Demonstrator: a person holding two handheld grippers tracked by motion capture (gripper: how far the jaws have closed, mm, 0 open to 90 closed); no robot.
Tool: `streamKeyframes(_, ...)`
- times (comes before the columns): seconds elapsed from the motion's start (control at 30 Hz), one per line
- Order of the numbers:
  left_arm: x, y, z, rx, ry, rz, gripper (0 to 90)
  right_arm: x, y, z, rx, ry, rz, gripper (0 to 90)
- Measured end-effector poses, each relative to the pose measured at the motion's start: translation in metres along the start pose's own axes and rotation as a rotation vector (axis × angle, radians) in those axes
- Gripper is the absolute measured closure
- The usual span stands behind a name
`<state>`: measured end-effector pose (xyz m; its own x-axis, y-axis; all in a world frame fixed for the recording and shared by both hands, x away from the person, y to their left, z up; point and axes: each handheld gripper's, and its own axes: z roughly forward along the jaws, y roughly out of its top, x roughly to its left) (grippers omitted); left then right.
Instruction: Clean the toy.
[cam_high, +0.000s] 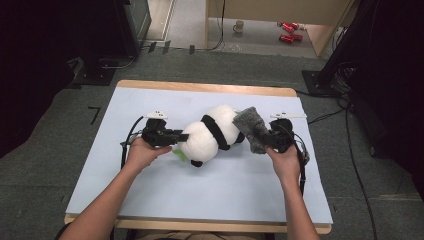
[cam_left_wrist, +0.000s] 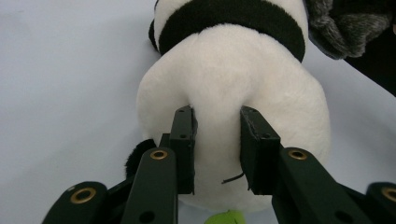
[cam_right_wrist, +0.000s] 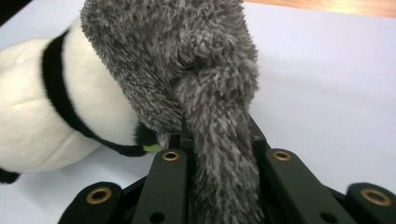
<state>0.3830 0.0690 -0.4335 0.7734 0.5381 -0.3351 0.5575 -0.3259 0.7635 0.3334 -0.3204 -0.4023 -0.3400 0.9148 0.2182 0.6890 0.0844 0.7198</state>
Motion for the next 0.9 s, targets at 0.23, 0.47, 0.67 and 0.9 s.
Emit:
streamKeyframes(0.23, 0.000, 0.001, -0.003, -0.005, -0.008, 0.015, 77.6, -0.024, -0.011, 0.004, 0.015, -0.066, 0.039, 76.5)
streamKeyframes(0.47, 0.010, 0.003, -0.015, -0.035, 0.009, -0.004, 78.8, -0.041, -0.021, 0.010, 0.046, -0.096, 0.088, 75.8)
streamKeyframes(0.67, 0.013, 0.000, -0.017, -0.039, 0.023, 0.009, 76.5, -0.052, -0.032, 0.024, 0.084, -0.118, 0.090, 75.6)
streamKeyframes(0.9, 0.017, -0.004, -0.018, -0.055, 0.011, -0.003, 70.0, -0.061, -0.039, 0.040, 0.112, -0.160, 0.080, 73.5)
